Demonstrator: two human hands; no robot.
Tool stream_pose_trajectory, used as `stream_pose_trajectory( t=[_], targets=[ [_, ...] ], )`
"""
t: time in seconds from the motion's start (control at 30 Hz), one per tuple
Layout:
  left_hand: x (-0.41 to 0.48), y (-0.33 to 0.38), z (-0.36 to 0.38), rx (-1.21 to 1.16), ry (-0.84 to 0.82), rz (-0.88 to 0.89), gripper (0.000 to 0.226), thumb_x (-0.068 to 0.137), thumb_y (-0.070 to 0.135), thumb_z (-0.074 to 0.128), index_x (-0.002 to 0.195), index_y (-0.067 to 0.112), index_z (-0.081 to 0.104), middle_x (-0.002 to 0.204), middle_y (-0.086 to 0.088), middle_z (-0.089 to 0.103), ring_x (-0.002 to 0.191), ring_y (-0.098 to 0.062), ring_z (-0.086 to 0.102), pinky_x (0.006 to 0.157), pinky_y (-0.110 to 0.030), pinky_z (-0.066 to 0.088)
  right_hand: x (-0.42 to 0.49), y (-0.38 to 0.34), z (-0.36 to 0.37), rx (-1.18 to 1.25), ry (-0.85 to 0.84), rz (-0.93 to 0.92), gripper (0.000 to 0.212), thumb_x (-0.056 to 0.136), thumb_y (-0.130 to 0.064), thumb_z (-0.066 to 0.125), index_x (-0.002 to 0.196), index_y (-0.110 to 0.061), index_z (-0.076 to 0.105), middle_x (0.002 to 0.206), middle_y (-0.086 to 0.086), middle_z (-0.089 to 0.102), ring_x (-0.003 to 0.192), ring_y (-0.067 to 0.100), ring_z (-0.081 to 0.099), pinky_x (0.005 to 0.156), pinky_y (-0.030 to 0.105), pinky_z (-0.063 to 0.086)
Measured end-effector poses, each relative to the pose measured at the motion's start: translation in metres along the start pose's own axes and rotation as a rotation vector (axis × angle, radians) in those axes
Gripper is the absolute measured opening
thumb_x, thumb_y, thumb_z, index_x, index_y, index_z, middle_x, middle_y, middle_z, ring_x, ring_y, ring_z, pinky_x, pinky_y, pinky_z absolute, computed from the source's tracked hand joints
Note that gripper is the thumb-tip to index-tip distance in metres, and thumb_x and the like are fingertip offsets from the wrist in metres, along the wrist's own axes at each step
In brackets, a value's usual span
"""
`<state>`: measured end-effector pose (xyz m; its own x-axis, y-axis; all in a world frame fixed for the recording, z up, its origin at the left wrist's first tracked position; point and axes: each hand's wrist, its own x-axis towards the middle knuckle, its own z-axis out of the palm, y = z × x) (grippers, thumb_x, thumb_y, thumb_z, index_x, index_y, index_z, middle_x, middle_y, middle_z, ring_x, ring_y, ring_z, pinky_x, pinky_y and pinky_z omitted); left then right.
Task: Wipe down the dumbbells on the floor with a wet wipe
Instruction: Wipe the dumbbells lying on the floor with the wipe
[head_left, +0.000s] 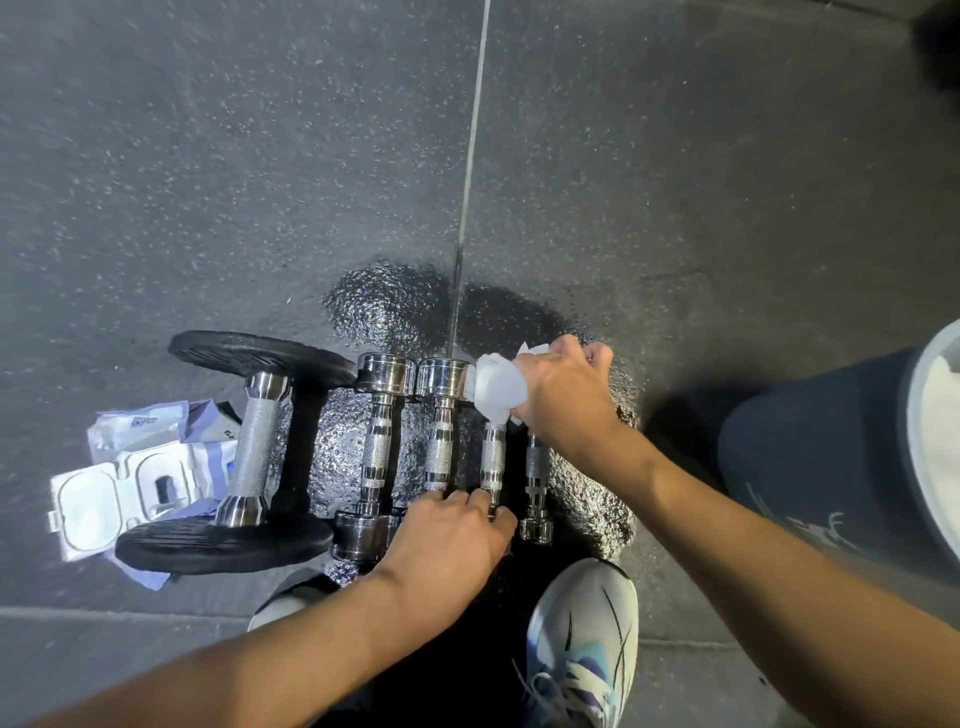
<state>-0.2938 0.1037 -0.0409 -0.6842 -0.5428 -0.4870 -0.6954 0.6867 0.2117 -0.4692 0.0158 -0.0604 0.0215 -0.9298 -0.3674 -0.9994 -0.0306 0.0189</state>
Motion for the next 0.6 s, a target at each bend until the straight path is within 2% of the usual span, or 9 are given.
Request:
stream_pose_trajectory(
  t=[0.13,0.2,0.27,0.37,0.47,0.5,0.53,0.57,0.6],
  targets=[
    [0.002,-0.001,0.003,-0.014,0.014,0.001,0.048,0.1,0.014,0.053,0.147,0.015,0.042,0.127,-0.014,0.058,0.113,-0.031,0.06,0.091,-0.039,0.045,-0.02,-0.006,-0.007,-0.026,0.051,0.001,0.019,0.085,-0.006,0.049,0.091,-0.024,0.048,0.063,-0.006,0.04,0.097,0.019,0.037,0.083,0.041,0.017],
    [0.003,-0.001,0.003,-0.023,0.014,0.002,0.045,0.101,0.016,0.052,0.145,0.015,0.044,0.126,-0.014,0.058,0.113,-0.031,0.061,0.091,-0.038,0.045,-0.026,-0.008,-0.008,-0.036,0.037,-0.012,0.008,0.094,-0.018,0.049,0.091,-0.025,0.046,0.061,-0.005,0.036,0.096,0.02,0.034,0.085,0.042,0.02],
    [0.003,-0.001,0.003,-0.02,0.018,0.004,0.044,0.102,0.017,0.051,0.145,0.015,0.044,0.126,-0.013,0.058,0.113,-0.031,0.061,0.091,-0.038,0.045,-0.035,-0.012,-0.005,-0.005,-0.001,-0.007,0.007,0.098,-0.029,0.048,0.095,-0.024,0.052,0.061,-0.005,0.044,0.102,0.023,0.044,0.087,0.043,0.023],
    [0.003,0.0,0.004,-0.019,0.021,-0.005,0.042,0.101,0.016,0.049,0.143,0.015,0.046,0.127,-0.014,0.057,0.114,-0.031,0.061,0.092,-0.038,0.044,-0.055,-0.024,-0.002,0.034,0.033,-0.062,0.018,0.093,-0.022,0.052,0.109,-0.021,0.061,0.063,-0.005,0.056,0.101,0.026,0.054,0.086,0.042,0.028],
    [0.002,-0.001,0.004,-0.019,0.013,0.007,0.033,0.099,0.018,0.051,0.132,0.016,0.055,0.123,-0.014,0.06,0.109,-0.032,0.062,0.089,-0.04,0.046,-0.068,-0.038,-0.006,0.236,0.006,-0.127,0.026,0.096,-0.017,0.049,0.12,-0.021,0.041,0.073,-0.001,0.063,0.092,0.022,0.056,0.091,0.035,0.036],
    [0.002,-0.001,0.004,-0.018,0.015,0.01,0.032,0.099,0.018,0.051,0.13,0.016,0.056,0.122,-0.014,0.06,0.109,-0.032,0.062,0.089,-0.04,0.046,-0.069,-0.039,-0.008,0.341,-0.001,-0.122,0.029,0.096,-0.014,0.046,0.119,-0.022,0.032,0.074,-0.002,0.06,0.083,0.02,0.056,0.087,0.027,0.042],
    [0.002,-0.002,0.005,-0.018,0.019,0.009,0.033,0.1,0.019,0.051,0.132,0.016,0.054,0.123,-0.014,0.059,0.109,-0.032,0.062,0.09,-0.04,0.046,-0.068,-0.038,-0.01,0.428,0.013,-0.109,0.03,0.095,-0.012,0.046,0.117,-0.023,0.029,0.074,-0.004,0.057,0.072,0.016,0.054,0.074,0.019,0.044],
    [0.002,-0.002,0.005,-0.021,0.026,0.006,0.036,0.1,0.018,0.051,0.136,0.016,0.051,0.124,-0.014,0.058,0.111,-0.032,0.061,0.09,-0.04,0.045,-0.067,-0.035,-0.013,0.499,0.043,-0.101,0.029,0.096,-0.01,0.047,0.116,-0.023,0.03,0.077,-0.005,0.054,0.065,0.014,0.051,0.059,0.014,0.04],
    [0.002,-0.001,0.006,-0.024,0.035,0.001,0.04,0.1,0.018,0.051,0.14,0.016,0.048,0.125,-0.014,0.058,0.112,-0.032,0.061,0.091,-0.04,0.045,-0.064,-0.029,-0.013,0.574,0.108,-0.097,0.028,0.096,-0.007,0.049,0.116,-0.021,0.035,0.084,-0.002,0.055,0.064,0.013,0.05,0.05,0.012,0.033]
  ],
)
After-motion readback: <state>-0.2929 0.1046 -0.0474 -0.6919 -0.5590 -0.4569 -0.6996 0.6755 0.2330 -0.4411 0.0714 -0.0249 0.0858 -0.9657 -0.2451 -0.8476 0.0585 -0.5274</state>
